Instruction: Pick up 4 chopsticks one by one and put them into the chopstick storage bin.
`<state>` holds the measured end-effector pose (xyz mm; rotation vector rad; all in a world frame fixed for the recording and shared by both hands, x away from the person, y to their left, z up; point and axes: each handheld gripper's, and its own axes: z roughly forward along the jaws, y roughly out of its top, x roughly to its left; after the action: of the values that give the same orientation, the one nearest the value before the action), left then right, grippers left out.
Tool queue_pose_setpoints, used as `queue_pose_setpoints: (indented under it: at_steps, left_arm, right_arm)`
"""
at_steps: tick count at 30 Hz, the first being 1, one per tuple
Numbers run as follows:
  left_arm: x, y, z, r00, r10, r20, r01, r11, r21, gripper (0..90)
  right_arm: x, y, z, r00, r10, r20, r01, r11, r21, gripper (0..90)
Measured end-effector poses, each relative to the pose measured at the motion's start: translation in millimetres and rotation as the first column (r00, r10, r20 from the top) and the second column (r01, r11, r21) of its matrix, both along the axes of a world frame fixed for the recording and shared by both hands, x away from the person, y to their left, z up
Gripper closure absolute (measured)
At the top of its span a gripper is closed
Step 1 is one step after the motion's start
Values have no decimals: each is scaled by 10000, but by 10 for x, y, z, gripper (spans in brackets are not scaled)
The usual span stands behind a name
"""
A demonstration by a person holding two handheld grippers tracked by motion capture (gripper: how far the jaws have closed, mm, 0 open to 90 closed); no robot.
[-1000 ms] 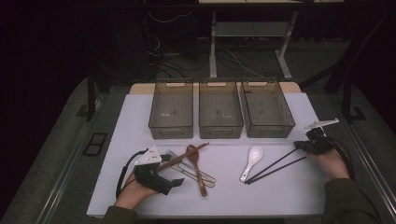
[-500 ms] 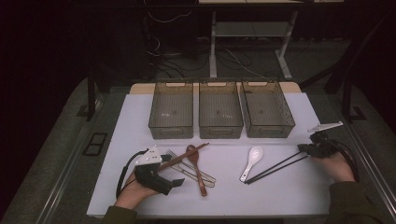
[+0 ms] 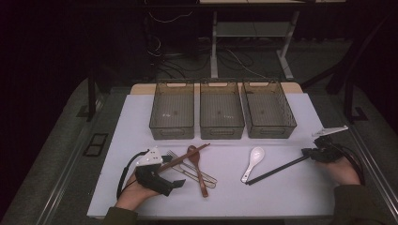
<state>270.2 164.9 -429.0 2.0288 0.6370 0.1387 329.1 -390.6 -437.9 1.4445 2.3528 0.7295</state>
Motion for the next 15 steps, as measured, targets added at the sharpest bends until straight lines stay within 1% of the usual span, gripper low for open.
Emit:
queue_pose_setpoints:
  at_steps: [15]
  left_arm:
    - [-2,1,-2,10000,-10,-29,10,10000,-30,0]
  right_arm:
    - [-95,-48,3,9999,-133,-66,133,9999,96,892]
